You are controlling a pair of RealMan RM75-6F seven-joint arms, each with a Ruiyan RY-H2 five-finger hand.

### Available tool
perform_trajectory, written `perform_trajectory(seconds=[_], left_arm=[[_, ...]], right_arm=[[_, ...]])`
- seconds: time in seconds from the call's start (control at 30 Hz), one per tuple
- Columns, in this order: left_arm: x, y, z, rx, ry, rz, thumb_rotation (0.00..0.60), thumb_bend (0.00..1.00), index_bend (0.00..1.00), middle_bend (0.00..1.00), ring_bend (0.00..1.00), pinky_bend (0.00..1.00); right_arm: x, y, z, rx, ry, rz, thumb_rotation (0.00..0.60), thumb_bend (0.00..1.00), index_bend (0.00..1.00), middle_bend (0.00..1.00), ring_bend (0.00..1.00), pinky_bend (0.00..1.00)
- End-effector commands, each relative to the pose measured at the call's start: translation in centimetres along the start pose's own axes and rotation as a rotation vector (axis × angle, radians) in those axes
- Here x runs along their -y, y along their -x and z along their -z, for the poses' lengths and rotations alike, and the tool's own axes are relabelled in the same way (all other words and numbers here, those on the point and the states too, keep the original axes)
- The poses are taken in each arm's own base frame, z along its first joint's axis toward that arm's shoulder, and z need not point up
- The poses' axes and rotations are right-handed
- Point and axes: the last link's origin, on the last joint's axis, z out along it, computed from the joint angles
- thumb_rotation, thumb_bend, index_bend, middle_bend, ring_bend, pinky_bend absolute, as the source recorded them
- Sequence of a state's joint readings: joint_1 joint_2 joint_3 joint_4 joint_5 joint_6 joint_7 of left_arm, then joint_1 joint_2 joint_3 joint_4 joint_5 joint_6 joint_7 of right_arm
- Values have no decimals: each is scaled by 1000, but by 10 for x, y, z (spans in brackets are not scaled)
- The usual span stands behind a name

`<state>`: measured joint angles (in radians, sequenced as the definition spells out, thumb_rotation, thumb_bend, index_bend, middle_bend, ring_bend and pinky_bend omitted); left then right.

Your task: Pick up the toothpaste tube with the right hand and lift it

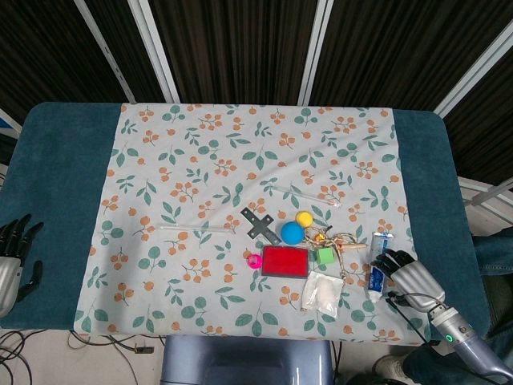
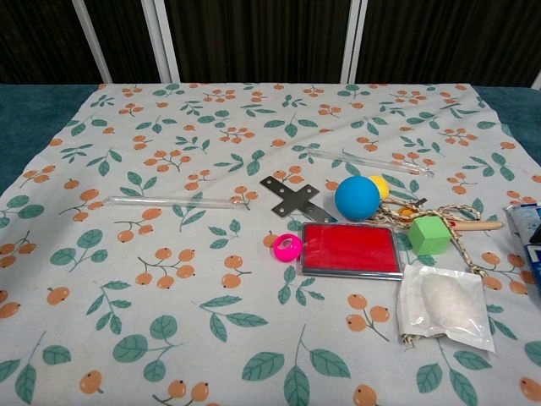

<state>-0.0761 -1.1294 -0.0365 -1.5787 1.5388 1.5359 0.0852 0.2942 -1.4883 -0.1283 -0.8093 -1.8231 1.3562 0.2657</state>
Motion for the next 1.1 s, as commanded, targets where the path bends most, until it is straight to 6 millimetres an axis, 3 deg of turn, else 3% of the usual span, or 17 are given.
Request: perform_trajectory(seconds=[0.03, 0.27, 0.47, 1.1], left_arm=[[0, 0, 0, -1, -1, 1, 600, 532, 107, 0, 25, 97], [1, -1, 0, -1, -4, 1, 600, 532, 107, 0, 25, 97], [1, 0, 0, 2, -5, 1, 600, 533, 107, 0, 25, 97], [1, -1, 0, 9, -10, 2, 600, 533, 110, 0, 25, 109]], right_arm=[[3, 2, -5, 3, -11, 9, 600, 307, 264, 263, 164, 224], [5, 6, -15, 21, -25, 35, 600, 344, 328, 333, 182, 224], [10, 6, -23, 17, -48, 50, 600, 403, 460, 474, 263, 224], [20, -4, -29, -16, -50, -11, 600, 540, 730, 719, 478, 285]])
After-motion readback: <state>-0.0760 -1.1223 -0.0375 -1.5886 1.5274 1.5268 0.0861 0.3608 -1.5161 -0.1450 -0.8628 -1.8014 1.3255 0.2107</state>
